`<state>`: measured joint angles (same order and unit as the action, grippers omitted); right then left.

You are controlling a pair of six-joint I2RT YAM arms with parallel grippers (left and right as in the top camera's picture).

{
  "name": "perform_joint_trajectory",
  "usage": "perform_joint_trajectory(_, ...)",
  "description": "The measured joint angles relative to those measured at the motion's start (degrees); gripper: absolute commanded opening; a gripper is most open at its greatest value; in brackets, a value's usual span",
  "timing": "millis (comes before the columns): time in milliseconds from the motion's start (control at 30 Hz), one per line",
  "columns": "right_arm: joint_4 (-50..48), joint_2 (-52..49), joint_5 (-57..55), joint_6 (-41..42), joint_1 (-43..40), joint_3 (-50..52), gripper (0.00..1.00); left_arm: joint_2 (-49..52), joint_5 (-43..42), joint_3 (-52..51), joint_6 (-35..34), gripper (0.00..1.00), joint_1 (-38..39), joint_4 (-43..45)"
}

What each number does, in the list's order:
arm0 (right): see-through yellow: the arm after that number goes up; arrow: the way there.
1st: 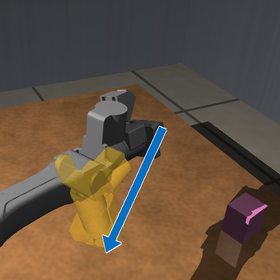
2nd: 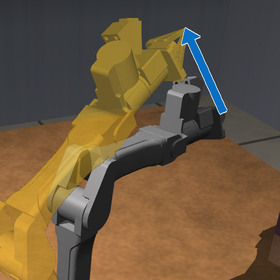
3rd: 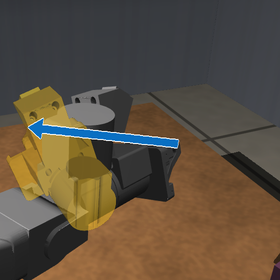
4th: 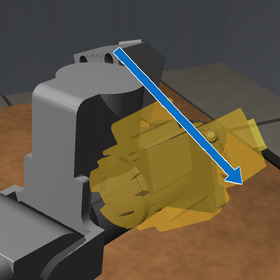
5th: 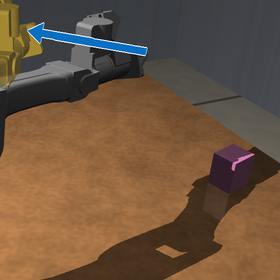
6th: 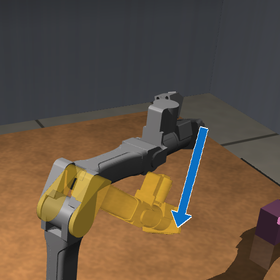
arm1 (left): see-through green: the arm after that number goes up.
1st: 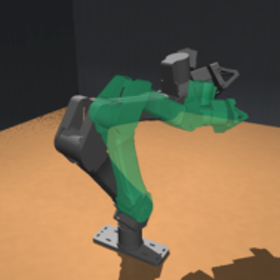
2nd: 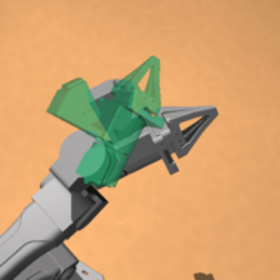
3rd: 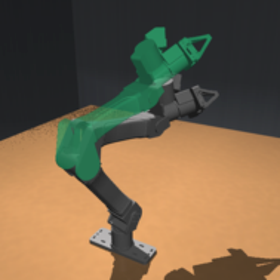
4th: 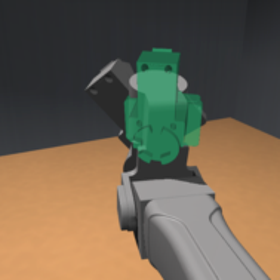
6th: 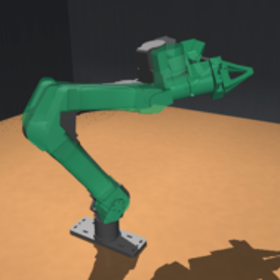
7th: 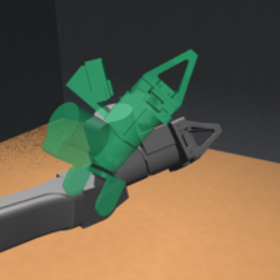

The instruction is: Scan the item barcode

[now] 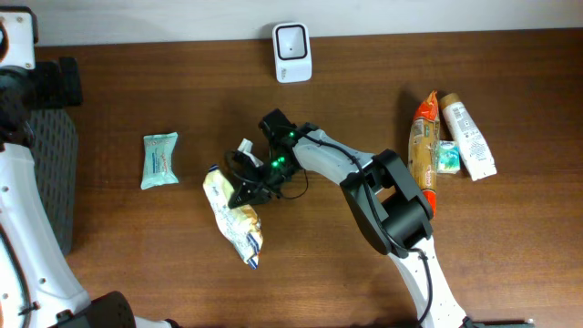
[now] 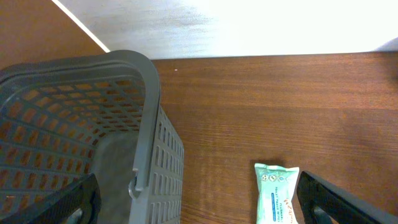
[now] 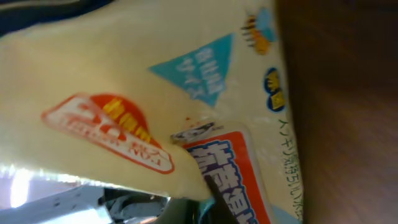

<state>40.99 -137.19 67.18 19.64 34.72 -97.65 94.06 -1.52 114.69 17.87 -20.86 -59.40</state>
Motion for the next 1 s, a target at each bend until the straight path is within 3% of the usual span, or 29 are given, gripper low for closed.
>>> perform_joint_trajectory(33, 1.4, 0.02, -3.02, 0.94, -0.02, -0.02, 0.27, 0.0, 0.0, 0.0, 0.0, 0.99, 0.0, 0.0)
perform_joint_trajectory(67, 2.47, 0.02, -6.16, 1.66, -0.13, -0.04, 0.39, 0.0, 0.0, 0.02, 0.02, 0.99, 0.0, 0.0)
perform_joint_trajectory(167, 6.01, 1.03, -15.37, 3.13, -1.73, -0.31, 0.52, 0.0, 0.0, 0.0, 0.0, 0.99, 0.0, -0.02)
perform_joint_trajectory(267, 13.14, 2.84, -27.04, 1.05, -6.34, -4.28, 0.49, 0.0, 0.0, 0.0, 0.0, 0.99, 0.0, 0.04)
perform_joint_trajectory(333, 17.27, 4.2, -33.55, -2.01, -7.56, -8.59, 0.34, 0.0, 0.0, 0.0, 0.0, 0.99, 0.0, 0.02)
perform_joint_trajectory(433, 14.8, 7.28, -38.27, -4.5, -0.74, -11.69, 0.05, 0.0, 0.0, 0.0, 0.0, 0.99, 0.0, 0.02)
perform_joint_trajectory(500, 11.19, 7.28, -44.74, -4.5, 6.93, -11.69, 0.04, 0.0, 0.0, 0.0, 0.0, 0.99, 0.0, 0.0)
perform_joint_trajectory(600, 7.61, 7.23, -52.63, -3.28, 11.52, -11.72, 0.04, 0.0, 0.0, 0.0, 0.0, 0.99, 0.0, 0.02)
perform_joint_trajectory(800, 3.54, 1.75, -54.69, -3.56, 11.67, -11.72, 0.05, 0.0, 0.0, 0.0, 0.02, 0.99, 0.0, 0.02)
perform_joint_trajectory(900, 2.21, 0.07, -57.42, -3.85, 11.65, -12.11, 0.42, 0.0, 0.0, 0.0, 0.02, 0.99, 0.0, 0.0)
perform_joint_trajectory(933, 2.03, 0.07, -59.08, -4.63, 11.54, -12.46, 0.49, 0.0, 0.0, 0.0, 0.02, 0.99, 0.0, -0.02)
perform_joint_trajectory(1000, 7.87, -0.17, -60.22, -5.77, 9.55, -15.85, 0.5, 0.0, 0.0, 0.0, 0.0, 0.99, 0.0, -0.02)
